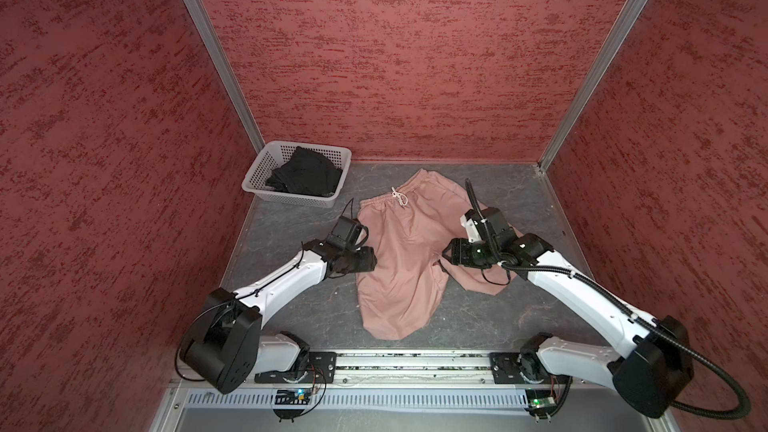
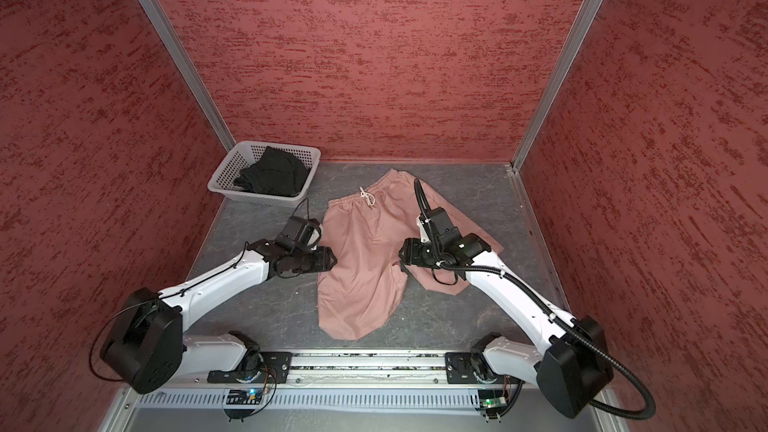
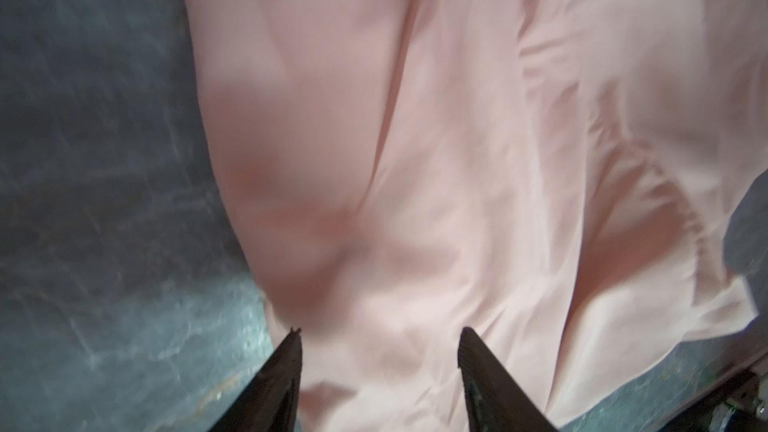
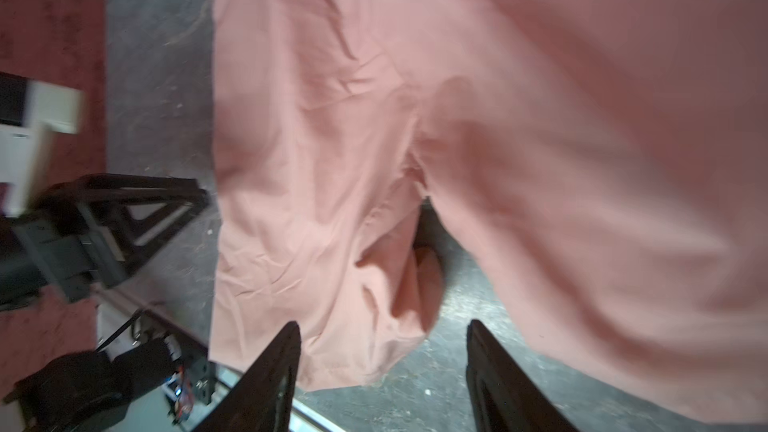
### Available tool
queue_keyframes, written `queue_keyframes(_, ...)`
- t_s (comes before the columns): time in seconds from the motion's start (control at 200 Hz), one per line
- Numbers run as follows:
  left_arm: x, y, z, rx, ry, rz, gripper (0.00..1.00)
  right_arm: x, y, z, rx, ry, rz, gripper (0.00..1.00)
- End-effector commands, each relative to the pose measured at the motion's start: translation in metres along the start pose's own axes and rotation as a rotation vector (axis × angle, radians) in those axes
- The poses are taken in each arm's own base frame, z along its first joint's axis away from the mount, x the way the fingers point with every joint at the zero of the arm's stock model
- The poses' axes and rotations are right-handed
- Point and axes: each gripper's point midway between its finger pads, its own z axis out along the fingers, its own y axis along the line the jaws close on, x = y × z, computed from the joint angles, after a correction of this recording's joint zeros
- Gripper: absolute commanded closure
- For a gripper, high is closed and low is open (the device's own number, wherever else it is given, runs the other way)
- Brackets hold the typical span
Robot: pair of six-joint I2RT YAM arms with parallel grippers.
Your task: Fold and stack the shorts
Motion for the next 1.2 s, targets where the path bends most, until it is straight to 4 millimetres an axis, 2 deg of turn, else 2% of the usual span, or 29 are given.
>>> queue_keyframes(0.0,-0.065,-0.034,-0.003,0.067,-0.149,0.157,0.39,0.034,-0.041,0.014,0.154,0.11,0.066,0.39)
queue_keyframes(0.06,-0.084,-0.045,0.005,0.09,-0.16,0.193,0.39,0.046,-0.042,0.02,0.136,0.147,0.074,0.42)
queue_keyframes(0.135,-0.099,-0.049,0.025,0.093,-0.15,0.221,0.39,0.057,-0.049,0.026,0.158,0.158,0.076,0.49)
queue_keyframes(0.255,-0.105,-0.034,0.065,0.041,-0.065,0.22,0.41,0.071,-0.046,0.045,0.136,0.175,0.056,0.53)
queue_keyframes(0.326,-0.105,-0.022,0.077,0.023,-0.038,0.192,0.45,0.071,-0.038,0.056,0.103,0.154,0.036,0.5)
queue_keyframes(0.476,-0.107,-0.007,0.074,0.052,-0.057,0.133,0.48,0.055,-0.008,0.072,0.008,0.076,-0.021,0.47)
queue_keyframes(0.591,-0.102,0.003,0.075,0.04,-0.045,0.12,0.48,0.048,0.005,0.088,-0.012,0.05,-0.06,0.46)
queue_keyframes(0.661,-0.098,0.009,0.078,0.031,-0.028,0.117,0.5,0.045,0.008,0.1,0.002,0.048,-0.082,0.46)
queue_keyframes(0.726,-0.093,0.013,0.08,0.022,-0.018,0.113,0.5,0.047,0.001,0.114,0.048,0.07,-0.093,0.46)
queue_keyframes(0.852,-0.089,0.018,0.08,0.021,-0.014,0.106,0.51,0.043,0.0,0.123,0.083,0.067,-0.108,0.47)
queue_keyframes(0.892,-0.089,0.02,0.079,0.017,-0.013,0.106,0.51,0.042,0.0,0.124,0.085,0.062,-0.108,0.51)
queue_keyframes(1.007,-0.089,0.025,0.079,0.01,-0.016,0.099,0.51,0.045,-0.003,0.123,0.098,0.074,-0.099,0.76)
queue_keyframes(1.057,-0.091,0.028,0.078,0.007,-0.02,0.097,0.51,0.047,-0.005,0.119,0.113,0.09,-0.101,0.91)
queue_keyframes(1.107,-0.092,0.03,0.077,0.003,-0.019,0.093,0.51,0.051,-0.007,0.112,0.135,0.122,-0.096,1.0)
queue_keyframes(1.192,-0.095,0.034,0.074,-0.014,-0.019,0.09,0.51,0.061,-0.014,0.093,0.21,0.208,-0.079,1.0)
